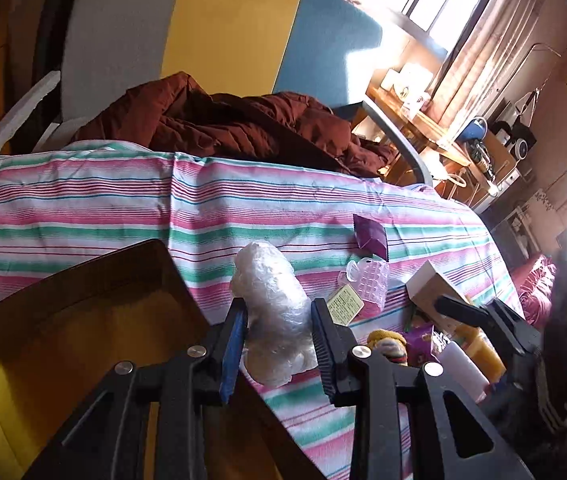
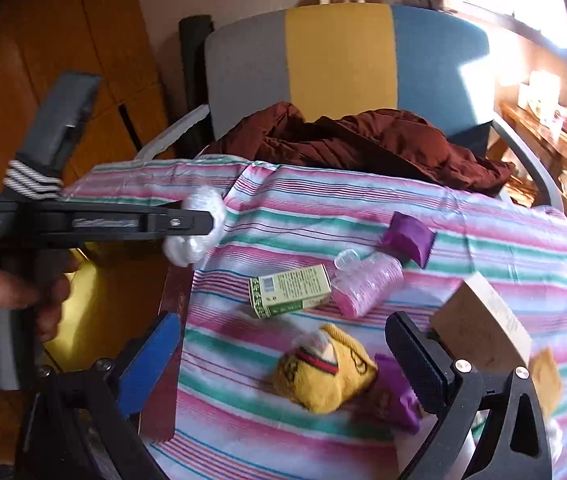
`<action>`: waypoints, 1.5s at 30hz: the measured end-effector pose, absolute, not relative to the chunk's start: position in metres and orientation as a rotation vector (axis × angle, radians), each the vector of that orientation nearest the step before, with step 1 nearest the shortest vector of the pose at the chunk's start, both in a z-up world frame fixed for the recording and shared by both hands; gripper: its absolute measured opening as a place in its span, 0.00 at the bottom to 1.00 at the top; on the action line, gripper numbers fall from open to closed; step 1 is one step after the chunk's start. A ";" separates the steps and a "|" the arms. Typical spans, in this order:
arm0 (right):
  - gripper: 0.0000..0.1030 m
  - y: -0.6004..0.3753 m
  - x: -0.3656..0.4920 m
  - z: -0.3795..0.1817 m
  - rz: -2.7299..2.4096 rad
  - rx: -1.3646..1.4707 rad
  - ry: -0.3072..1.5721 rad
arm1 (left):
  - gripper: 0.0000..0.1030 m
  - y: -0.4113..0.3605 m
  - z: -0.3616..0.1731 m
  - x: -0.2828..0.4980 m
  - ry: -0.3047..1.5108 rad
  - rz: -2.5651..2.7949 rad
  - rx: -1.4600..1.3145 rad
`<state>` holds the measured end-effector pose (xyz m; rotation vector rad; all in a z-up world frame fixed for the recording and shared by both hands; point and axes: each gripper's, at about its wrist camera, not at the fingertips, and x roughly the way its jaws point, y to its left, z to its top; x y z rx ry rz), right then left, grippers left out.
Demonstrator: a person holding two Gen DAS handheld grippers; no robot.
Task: Organize objects
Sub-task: 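Grasp the white cotton ball with the left gripper and carry it over the gold tray, then release the cotton ball into the tray with the left gripper while the right gripper drops the green box there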
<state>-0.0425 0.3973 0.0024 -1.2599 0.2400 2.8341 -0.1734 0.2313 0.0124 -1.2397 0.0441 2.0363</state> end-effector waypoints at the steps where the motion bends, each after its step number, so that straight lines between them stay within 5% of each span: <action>1: 1.00 0.396 -0.054 -0.001 2.840 -1.299 0.204 | 0.31 0.221 0.015 -0.171 0.034 2.043 -1.234; 9: 0.99 0.396 -0.135 -0.057 2.736 -1.596 0.018 | 0.31 0.133 0.008 -0.154 -0.063 2.144 -1.289; 11: 0.89 0.399 -0.143 -0.068 2.705 -1.652 0.011 | 0.31 0.112 0.004 -0.152 -0.094 2.171 -1.314; 12: 0.69 0.398 -0.144 -0.071 2.702 -1.668 0.000 | 0.31 0.101 -0.001 -0.151 -0.120 2.185 -1.335; 24: 0.70 0.368 -0.120 0.005 2.862 -1.425 0.029 | 0.33 0.039 -0.017 -0.177 -0.070 2.448 -1.358; 32: 0.70 0.261 -0.134 0.021 3.017 -1.472 -0.047 | 0.57 0.015 -0.003 -0.181 -0.040 2.565 -1.329; 36: 0.72 0.220 -0.151 0.019 3.025 -1.434 -0.015 | 0.57 -0.007 0.002 -0.159 -0.117 2.567 -1.315; 38: 0.77 0.209 -0.156 0.024 3.027 -1.373 0.016 | 0.57 -0.015 0.004 -0.146 -0.133 2.575 -1.302; 40: 0.98 0.203 -0.154 0.030 3.024 -1.316 0.020 | 0.57 -0.024 0.007 -0.131 -0.151 2.587 -1.280; 45: 1.00 0.198 -0.129 0.036 3.025 -1.286 -0.030 | 0.57 -0.040 0.009 -0.102 -0.153 2.647 -1.232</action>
